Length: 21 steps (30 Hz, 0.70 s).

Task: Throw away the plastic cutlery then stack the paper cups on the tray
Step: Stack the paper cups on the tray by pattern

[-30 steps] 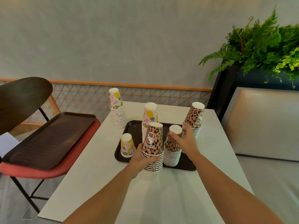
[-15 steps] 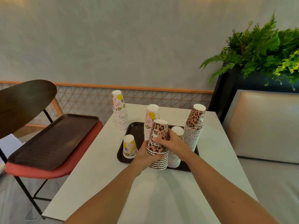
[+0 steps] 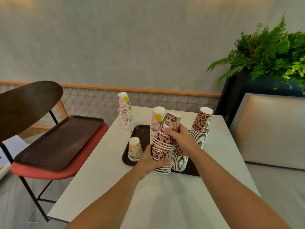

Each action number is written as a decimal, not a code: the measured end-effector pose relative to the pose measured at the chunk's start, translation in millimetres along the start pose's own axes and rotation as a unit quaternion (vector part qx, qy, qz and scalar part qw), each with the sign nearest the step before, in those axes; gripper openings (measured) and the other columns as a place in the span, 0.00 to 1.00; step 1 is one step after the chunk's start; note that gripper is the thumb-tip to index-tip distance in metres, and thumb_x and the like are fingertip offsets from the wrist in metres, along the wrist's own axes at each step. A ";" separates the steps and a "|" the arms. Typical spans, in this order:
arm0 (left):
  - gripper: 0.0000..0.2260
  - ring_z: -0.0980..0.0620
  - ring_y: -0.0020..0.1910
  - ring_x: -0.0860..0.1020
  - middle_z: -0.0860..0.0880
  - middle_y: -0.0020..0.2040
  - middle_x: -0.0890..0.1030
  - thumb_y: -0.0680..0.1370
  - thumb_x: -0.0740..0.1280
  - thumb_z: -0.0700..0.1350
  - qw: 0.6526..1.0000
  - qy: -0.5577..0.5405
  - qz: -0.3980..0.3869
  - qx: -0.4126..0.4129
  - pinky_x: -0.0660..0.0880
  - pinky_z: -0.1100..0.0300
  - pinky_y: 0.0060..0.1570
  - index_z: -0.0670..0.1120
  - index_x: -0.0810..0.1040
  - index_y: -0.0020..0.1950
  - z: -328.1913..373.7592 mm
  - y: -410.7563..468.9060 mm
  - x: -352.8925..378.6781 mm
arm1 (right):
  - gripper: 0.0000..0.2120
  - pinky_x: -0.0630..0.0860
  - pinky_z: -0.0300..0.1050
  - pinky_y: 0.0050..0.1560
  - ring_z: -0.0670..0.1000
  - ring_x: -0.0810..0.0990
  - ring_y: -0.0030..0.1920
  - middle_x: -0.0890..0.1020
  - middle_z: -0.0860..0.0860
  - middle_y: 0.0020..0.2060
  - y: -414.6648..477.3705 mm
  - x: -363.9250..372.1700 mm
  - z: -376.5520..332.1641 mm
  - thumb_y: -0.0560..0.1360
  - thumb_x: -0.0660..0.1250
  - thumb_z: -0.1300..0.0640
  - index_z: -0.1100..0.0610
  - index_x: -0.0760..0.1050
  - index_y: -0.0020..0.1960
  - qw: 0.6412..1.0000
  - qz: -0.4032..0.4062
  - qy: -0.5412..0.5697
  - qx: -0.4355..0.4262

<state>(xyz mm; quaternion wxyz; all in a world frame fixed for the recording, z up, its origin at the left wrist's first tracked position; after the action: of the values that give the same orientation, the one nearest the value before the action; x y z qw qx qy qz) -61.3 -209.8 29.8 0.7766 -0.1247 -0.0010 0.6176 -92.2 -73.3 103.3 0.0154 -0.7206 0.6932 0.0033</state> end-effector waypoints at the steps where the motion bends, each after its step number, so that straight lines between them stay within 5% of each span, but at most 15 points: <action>1: 0.38 0.55 0.58 0.75 0.54 0.58 0.77 0.62 0.80 0.44 1.000 0.005 0.002 -0.002 0.73 0.60 0.55 0.51 0.65 0.67 0.2 -1.0 -0.3 | 0.23 0.78 0.46 0.54 0.49 0.82 0.53 0.83 0.51 0.53 0.7 -1.7 -5.3 0.69 0.74 0.53 0.56 0.73 0.62 1.000 0.006 0.002 -0.009; 11: 0.36 0.53 0.57 0.75 0.52 0.57 0.77 0.64 0.79 0.44 0.999 0.018 0.010 -0.027 0.73 0.60 0.53 0.49 0.65 0.67 -11.3 -2.5 -2.4 | 0.21 0.77 0.53 0.58 0.51 0.82 0.52 0.83 0.51 0.51 18.5 -38.3 -44.3 0.69 0.74 0.53 0.56 0.74 0.59 0.993 0.099 0.031 -0.060; 16: 0.35 0.53 0.57 0.76 0.52 0.57 0.78 0.64 0.79 0.44 0.999 0.010 0.018 -0.033 0.73 0.57 0.56 0.49 0.66 0.66 -13.1 0.1 -4.1 | 0.31 0.78 0.49 0.55 0.49 0.81 0.53 0.82 0.49 0.53 20.5 -63.7 -50.3 0.62 0.76 0.44 0.55 0.73 0.60 0.980 0.174 -0.010 -0.092; 21: 0.34 0.52 0.58 0.76 0.51 0.58 0.78 0.64 0.79 0.46 0.999 0.009 0.027 -0.029 0.73 0.57 0.57 0.50 0.67 0.65 -11.5 3.6 -5.1 | 0.27 0.74 0.45 0.55 0.48 0.77 0.55 0.79 0.49 0.55 11.2 -73.6 -31.7 0.68 0.75 0.52 0.56 0.70 0.63 0.966 0.226 -0.074 -0.101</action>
<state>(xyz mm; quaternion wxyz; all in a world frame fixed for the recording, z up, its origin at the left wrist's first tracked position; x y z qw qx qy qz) -64.2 -216.2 18.7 0.7558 -0.1525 -0.0087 0.6368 -106.8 -1.0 136.7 -0.0071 -0.5409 0.8310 0.1299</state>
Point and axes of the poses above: each hand's wrist, its own y-axis towards the middle knuckle, its own x-axis out of the palm, z = x × y, the point moved 7 cm from there along y, towards the middle knuckle
